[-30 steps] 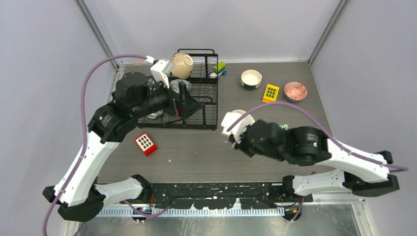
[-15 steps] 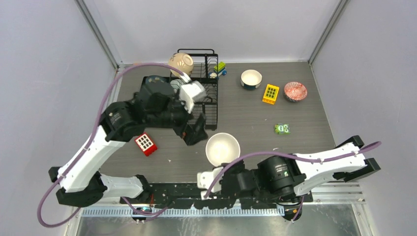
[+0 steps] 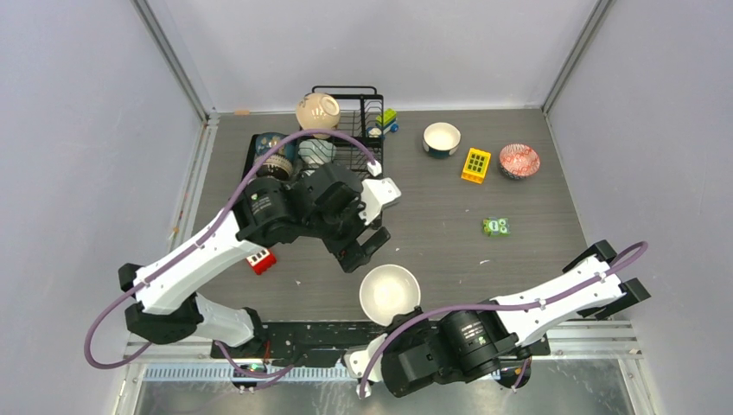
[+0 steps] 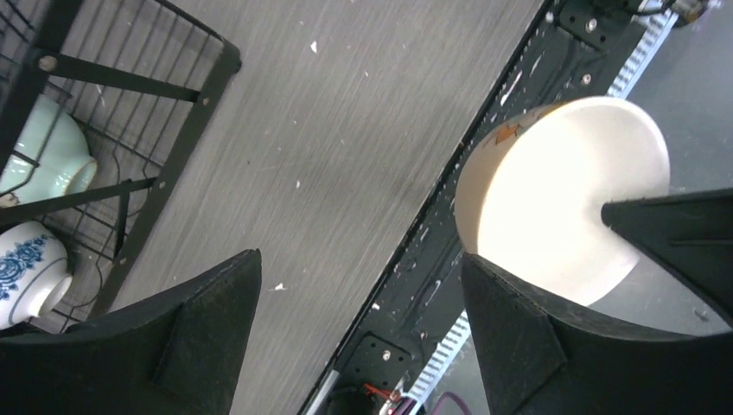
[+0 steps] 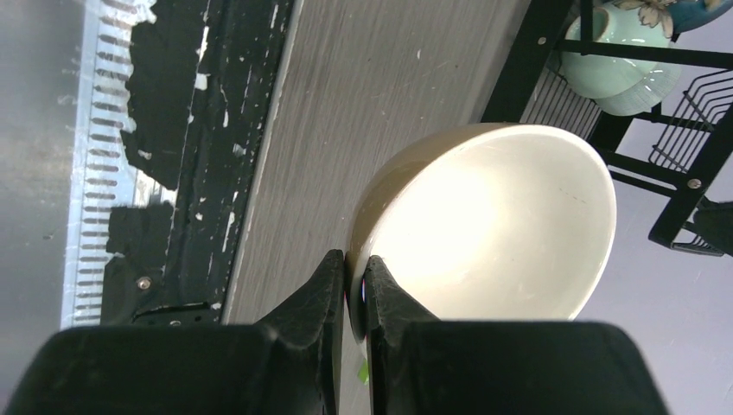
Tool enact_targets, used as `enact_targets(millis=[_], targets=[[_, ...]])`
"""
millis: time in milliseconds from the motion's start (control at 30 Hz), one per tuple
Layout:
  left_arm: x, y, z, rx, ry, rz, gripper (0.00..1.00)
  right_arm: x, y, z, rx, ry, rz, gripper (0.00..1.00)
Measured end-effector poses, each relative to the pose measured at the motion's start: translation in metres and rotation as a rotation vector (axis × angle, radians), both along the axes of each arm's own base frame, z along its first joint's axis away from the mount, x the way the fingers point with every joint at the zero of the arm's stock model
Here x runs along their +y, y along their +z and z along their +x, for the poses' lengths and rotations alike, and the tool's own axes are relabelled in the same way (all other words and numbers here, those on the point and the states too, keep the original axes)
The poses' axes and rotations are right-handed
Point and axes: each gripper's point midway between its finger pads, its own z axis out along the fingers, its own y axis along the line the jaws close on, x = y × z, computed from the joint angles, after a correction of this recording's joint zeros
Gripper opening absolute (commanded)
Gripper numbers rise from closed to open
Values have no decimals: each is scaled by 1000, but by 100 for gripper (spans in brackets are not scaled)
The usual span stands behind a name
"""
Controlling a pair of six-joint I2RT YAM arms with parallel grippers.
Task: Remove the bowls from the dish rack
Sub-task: Pick up the bowl from the dish rack.
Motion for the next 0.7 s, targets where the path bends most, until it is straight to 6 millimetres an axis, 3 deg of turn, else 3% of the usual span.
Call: enact_targets(millis=[100, 200, 500, 700], targets=[[2, -9, -7, 23, -18, 47, 86, -5, -4, -1, 1, 8, -28, 1], [1, -16, -14, 38, -40, 80, 99, -7, -7, 0, -2, 10, -42, 1], [-15, -24, -36, 59, -104, 116, 100, -8, -10, 0, -12, 15, -58, 1], [-26, -36, -36, 65, -86, 153, 98, -7, -9, 0, -13, 15, -54, 1]])
